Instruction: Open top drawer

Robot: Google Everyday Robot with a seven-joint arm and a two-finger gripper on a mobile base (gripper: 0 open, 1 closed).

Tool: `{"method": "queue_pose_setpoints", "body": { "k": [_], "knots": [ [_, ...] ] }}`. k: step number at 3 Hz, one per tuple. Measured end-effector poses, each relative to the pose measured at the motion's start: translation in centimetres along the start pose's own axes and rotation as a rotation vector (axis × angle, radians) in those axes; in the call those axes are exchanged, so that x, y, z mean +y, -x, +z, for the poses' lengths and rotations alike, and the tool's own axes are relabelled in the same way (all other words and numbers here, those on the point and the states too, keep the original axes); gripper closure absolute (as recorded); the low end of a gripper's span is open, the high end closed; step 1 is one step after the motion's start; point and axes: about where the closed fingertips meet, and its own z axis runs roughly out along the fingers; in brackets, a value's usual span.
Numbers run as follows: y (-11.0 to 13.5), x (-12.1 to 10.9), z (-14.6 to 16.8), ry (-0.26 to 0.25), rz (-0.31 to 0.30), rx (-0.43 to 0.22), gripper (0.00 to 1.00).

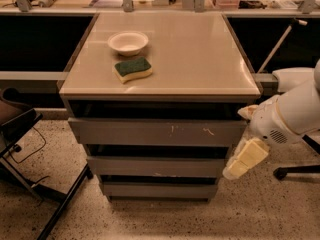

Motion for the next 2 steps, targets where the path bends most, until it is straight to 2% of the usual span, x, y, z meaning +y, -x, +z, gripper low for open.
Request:
{"method": "queue_pose_setpoints", "body": {
  "k": [1,2],
  "knots": [
    [0.0,-3.2,6.3,0.006,0.089,-0.085,0.0],
    [1.1,-8.3,11.8,-0.019,0.18,-0.166,0.0]
  ]
}}
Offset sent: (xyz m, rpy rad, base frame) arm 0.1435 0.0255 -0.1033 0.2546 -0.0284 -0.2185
